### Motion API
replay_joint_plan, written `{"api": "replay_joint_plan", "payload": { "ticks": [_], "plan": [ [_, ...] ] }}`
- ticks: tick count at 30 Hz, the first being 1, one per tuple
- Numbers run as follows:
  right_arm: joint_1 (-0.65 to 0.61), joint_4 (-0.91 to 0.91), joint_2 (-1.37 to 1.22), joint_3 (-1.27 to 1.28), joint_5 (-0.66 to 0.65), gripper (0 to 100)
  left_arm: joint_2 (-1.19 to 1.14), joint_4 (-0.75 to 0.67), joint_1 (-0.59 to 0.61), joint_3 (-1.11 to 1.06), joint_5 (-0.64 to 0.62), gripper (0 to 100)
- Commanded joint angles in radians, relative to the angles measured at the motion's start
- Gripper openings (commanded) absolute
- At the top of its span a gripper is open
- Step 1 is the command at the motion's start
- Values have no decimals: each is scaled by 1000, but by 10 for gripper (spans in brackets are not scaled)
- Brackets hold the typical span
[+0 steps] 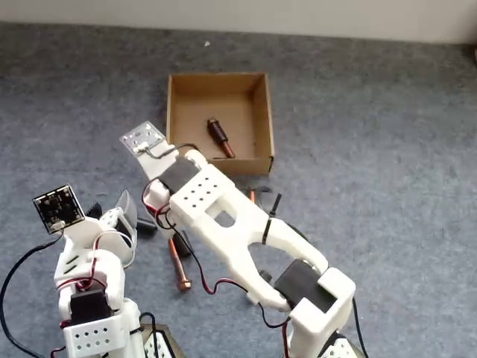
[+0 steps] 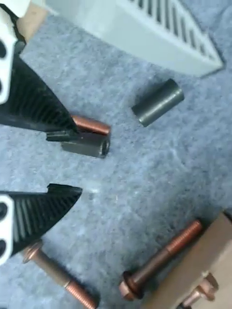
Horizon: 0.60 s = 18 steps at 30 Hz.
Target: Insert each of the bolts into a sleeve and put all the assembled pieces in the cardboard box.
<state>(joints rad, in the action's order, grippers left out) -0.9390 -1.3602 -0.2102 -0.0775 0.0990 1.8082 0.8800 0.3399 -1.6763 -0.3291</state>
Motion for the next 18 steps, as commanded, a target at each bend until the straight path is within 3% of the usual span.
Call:
{"api": "replay_joint_plan", "payload": {
  "ticks": [1, 6, 18],
  "plan": [
    [-4, 96, 27, 44, 20, 127, 7, -18, 15, -19, 0, 220],
    [-15, 239, 25, 150, 55, 127, 7, -18, 15, -19, 0, 220],
    [-28, 352, 19, 340, 55, 127, 5, -18, 15, -19, 2, 220]
  ]
}}
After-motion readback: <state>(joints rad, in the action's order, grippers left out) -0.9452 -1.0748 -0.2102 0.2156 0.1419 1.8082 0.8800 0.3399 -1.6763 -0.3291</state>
